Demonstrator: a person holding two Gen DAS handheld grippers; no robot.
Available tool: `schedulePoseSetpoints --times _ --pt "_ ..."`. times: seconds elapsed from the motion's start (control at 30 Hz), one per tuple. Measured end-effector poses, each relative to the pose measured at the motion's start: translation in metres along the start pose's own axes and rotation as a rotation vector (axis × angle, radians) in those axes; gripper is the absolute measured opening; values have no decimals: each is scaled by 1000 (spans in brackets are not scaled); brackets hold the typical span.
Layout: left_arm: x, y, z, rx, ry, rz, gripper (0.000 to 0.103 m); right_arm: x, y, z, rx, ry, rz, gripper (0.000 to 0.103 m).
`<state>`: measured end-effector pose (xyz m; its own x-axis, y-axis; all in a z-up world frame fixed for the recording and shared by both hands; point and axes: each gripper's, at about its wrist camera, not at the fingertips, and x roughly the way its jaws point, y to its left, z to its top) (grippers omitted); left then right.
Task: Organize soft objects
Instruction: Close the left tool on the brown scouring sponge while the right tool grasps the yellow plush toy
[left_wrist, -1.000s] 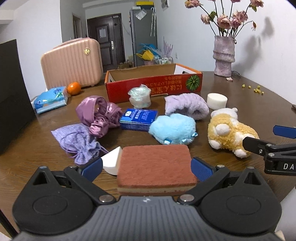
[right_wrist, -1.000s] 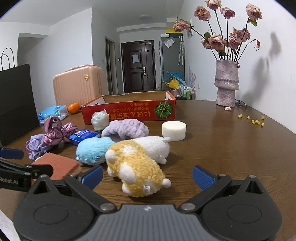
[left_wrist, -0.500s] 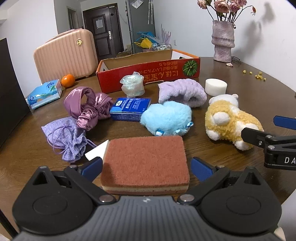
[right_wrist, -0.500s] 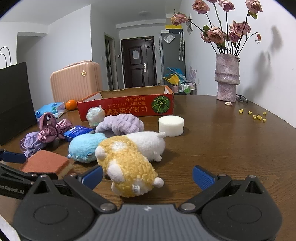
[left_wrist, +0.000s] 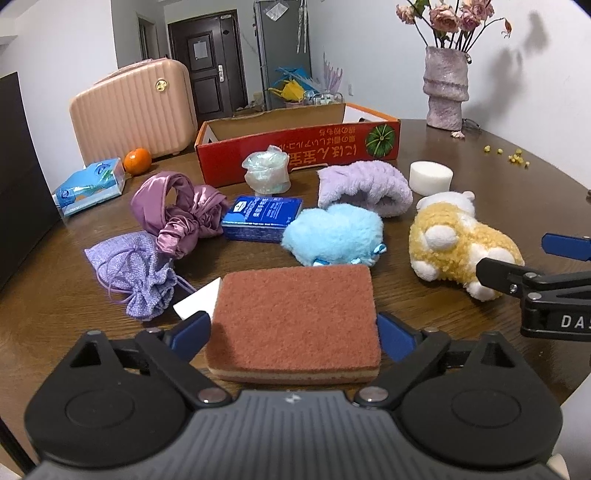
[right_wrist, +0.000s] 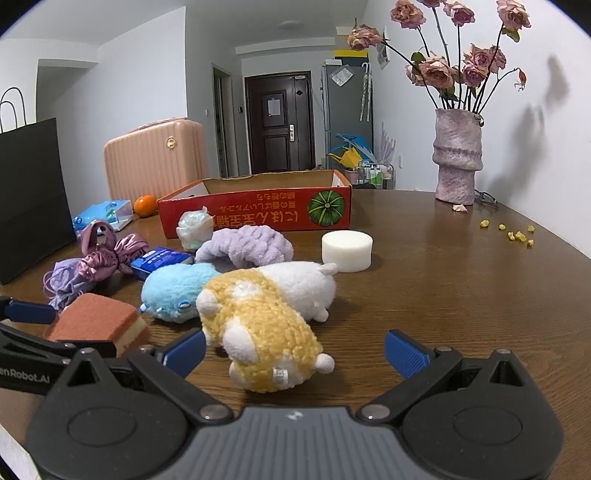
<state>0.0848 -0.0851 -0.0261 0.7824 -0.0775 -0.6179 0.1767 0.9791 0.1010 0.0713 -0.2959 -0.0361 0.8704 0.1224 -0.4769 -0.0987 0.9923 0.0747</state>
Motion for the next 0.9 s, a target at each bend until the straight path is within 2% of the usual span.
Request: schedulePoseSetpoints --times 0.03,0.2,0.27,0.33,0.4,0.57,0.9 --pt "-2 0 0 2 -9 -4 82 0 0 0 -1 0 0 103" --pt "-5 1 0 3 -17 -13 78 1 1 1 -6 4 -1 103" --pt "-6 1 0 -1 -18 -13 85 1 1 1 -6 7 -3 103" --pt "-9 2 -1 -9 -29 1 99 1 1 1 -6 9 -5 103" --pt "-12 5 0 -17 -44 14 103 1 1 1 -6 9 -6 103" --pt "1 7 4 -18 22 9 103 1 1 1 -10 8 -5 103" --pt "11 8 16 2 76 -26 103 8 -2 3 -35 22 -10 103"
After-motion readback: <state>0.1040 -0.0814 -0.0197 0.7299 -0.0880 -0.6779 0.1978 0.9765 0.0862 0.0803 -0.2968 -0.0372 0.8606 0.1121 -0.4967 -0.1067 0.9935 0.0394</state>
